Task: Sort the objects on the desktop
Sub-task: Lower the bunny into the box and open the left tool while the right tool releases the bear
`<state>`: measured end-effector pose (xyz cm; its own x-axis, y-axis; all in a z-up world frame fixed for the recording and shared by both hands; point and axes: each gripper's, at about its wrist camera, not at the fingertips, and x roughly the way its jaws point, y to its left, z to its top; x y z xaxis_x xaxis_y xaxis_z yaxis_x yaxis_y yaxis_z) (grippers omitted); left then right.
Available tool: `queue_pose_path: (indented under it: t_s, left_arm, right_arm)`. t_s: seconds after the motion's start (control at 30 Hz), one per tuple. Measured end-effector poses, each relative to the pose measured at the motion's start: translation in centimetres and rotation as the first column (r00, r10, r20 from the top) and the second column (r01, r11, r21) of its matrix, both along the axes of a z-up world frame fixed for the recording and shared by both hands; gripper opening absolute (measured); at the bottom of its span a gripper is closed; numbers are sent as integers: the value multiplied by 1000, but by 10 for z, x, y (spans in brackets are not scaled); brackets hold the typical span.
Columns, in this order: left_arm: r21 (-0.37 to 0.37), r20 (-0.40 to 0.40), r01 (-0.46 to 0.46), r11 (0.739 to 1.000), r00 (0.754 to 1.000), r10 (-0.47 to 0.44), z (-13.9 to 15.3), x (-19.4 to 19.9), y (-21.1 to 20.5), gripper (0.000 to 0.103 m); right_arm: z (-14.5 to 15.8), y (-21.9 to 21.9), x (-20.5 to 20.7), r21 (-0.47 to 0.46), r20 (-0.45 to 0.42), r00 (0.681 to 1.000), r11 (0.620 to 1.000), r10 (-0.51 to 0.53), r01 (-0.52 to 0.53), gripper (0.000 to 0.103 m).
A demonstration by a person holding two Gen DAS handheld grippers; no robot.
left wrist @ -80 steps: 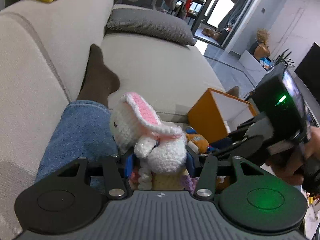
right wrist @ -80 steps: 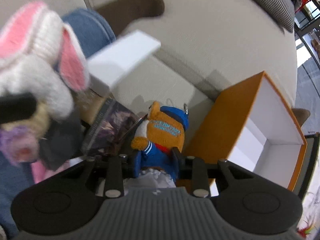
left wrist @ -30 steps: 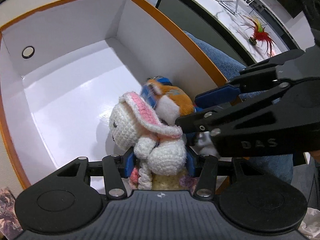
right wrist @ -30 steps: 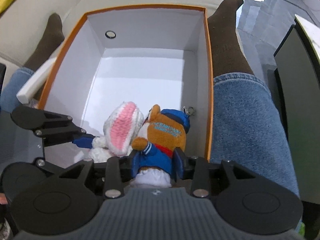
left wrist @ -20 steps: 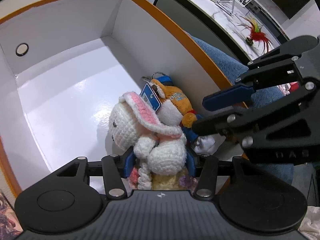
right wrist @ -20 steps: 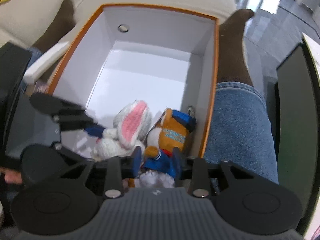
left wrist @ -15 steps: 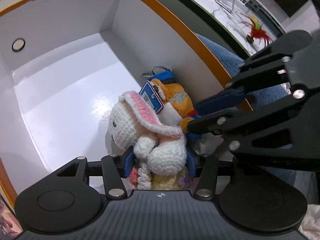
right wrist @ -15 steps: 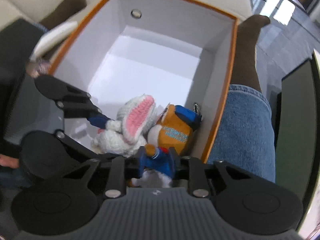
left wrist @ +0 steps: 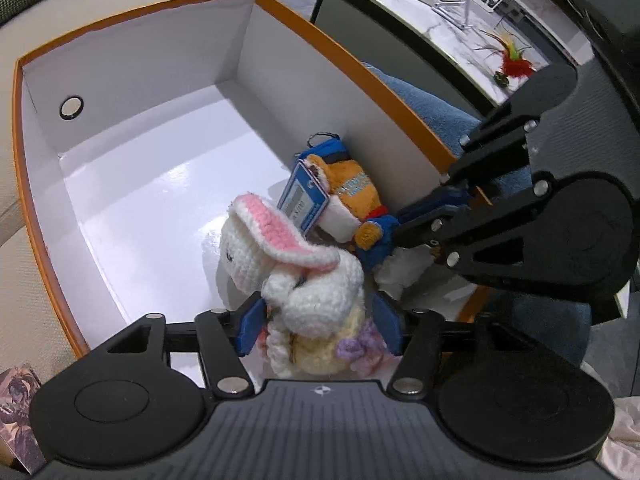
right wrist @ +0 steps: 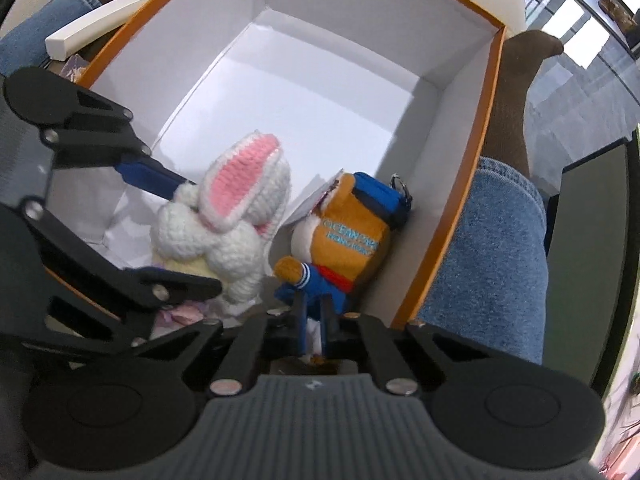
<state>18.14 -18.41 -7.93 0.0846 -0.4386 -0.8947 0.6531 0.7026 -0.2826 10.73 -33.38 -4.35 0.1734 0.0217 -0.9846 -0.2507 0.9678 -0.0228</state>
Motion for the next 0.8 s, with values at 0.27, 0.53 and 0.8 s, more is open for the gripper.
queue_pose_path:
  t_s: [0.27,0.53,0.8]
  left_arm:
    - [-51,-13,2,999,1000,-3,-4,5,-4,44]
    - [-46,-22,2,999,1000,-3,-10,3,-13,44]
    - [-46,18,-3,999,1000,4,-1,-4,-7,59]
  right_arm:
    - [4,7,3,14,39,995,995,95,-95,12]
    - [-5,7,9,13,4,992,992,125,-125,10]
    - [-4,1,8,-10,11,992,992,122,-122,11]
